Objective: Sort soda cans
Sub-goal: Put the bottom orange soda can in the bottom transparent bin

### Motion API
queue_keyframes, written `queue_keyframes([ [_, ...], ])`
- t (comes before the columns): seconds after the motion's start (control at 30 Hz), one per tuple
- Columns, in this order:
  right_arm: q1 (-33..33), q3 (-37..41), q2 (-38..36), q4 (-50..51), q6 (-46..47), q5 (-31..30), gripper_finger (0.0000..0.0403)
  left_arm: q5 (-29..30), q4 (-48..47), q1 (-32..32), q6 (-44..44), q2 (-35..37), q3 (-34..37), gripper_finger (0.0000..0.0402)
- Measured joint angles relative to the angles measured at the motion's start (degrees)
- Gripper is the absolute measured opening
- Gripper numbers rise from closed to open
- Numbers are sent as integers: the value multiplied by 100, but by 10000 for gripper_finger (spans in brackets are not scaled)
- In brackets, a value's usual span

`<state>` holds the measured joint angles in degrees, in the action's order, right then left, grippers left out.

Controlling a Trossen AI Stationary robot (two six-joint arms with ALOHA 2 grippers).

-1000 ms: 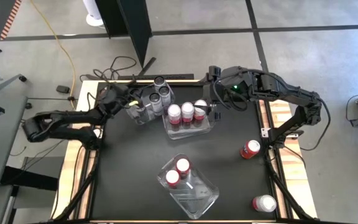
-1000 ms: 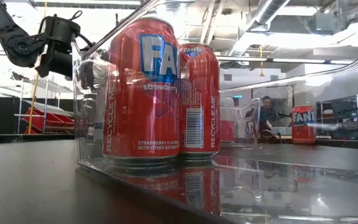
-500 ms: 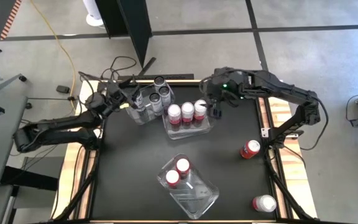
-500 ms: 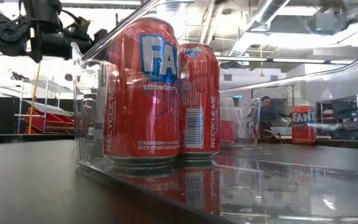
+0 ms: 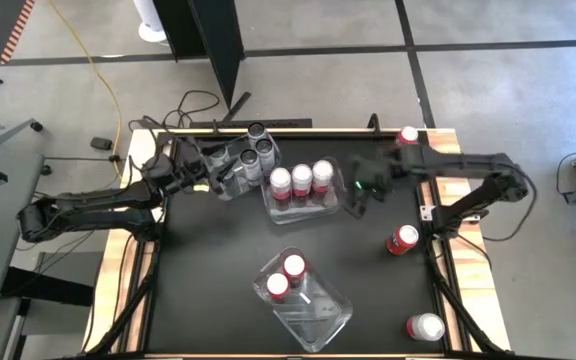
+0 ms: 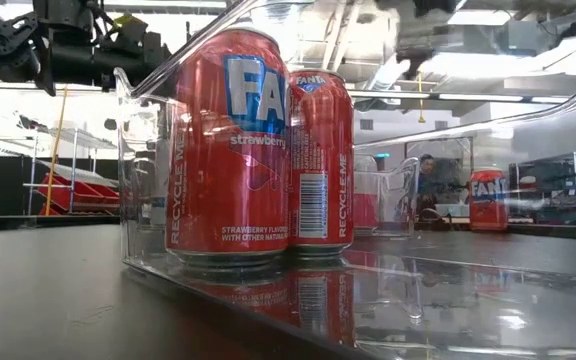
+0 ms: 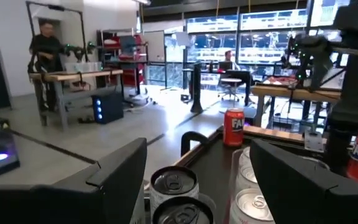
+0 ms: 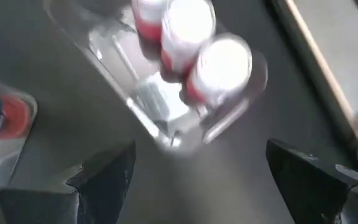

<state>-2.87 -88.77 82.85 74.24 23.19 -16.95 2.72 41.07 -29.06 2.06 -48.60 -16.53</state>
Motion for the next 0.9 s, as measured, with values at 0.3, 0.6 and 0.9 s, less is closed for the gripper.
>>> queue_keyframes([
  [0.3,2293,1250,-1245,995,4660,-1104,377,-185,621,103,281,28,-118,281],
  [0.6,3883,2019,-1401,1571,7691,-994,377,-1122,476,103,-189,28,-326,281],
  [0.9,4197,2602,-1173,1577,8876,-257,377,-1163,-808,341,102,-17,-326,281],
])
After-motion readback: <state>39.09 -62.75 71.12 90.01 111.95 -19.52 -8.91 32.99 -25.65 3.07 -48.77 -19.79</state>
